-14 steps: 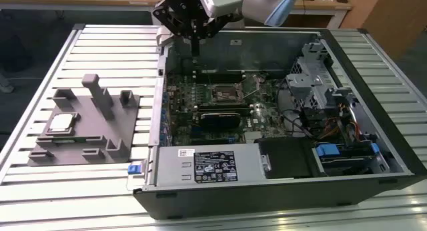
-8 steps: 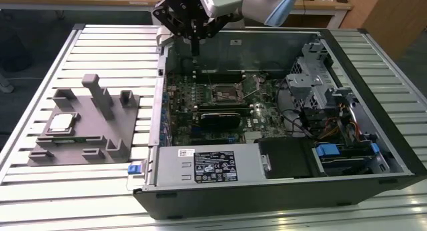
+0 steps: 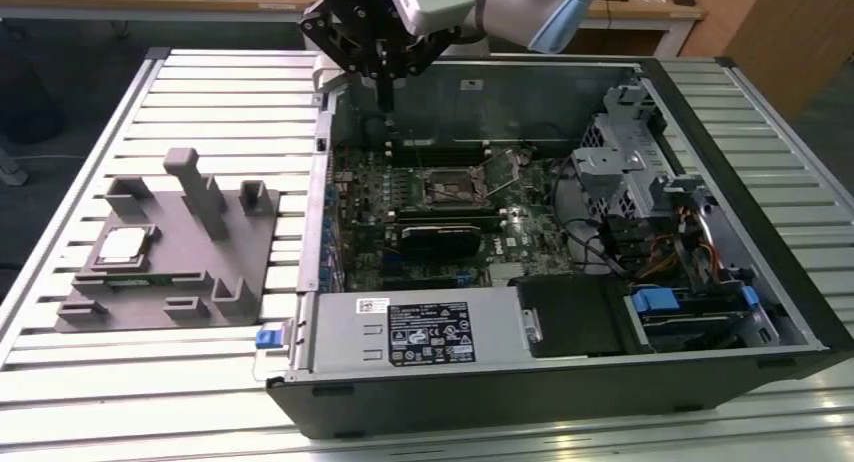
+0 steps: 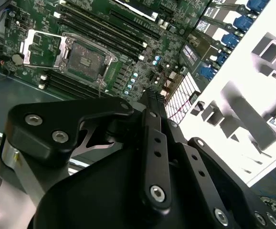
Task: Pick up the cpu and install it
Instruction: 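Reach for the cpu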
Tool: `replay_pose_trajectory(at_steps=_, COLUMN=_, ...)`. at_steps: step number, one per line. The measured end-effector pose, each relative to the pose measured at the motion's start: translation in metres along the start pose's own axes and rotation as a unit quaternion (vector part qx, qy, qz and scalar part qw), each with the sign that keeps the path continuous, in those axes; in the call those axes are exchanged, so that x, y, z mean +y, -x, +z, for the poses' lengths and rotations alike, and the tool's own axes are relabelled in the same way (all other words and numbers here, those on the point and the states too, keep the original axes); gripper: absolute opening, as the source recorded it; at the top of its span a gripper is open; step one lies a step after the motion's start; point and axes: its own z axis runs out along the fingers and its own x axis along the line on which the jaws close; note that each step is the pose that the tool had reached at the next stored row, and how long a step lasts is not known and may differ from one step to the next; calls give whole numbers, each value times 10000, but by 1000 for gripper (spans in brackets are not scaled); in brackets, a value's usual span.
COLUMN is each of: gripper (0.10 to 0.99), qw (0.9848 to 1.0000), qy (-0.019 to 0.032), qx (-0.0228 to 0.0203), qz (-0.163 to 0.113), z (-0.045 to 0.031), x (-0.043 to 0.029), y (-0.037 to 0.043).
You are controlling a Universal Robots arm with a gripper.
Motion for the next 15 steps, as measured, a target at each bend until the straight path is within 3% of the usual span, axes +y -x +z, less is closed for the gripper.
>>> replay_pose_trajectory(at_steps=15, gripper=106, qw=10000, qy=0, qx=0, qz=0, z=-3, x=-7, y=-103)
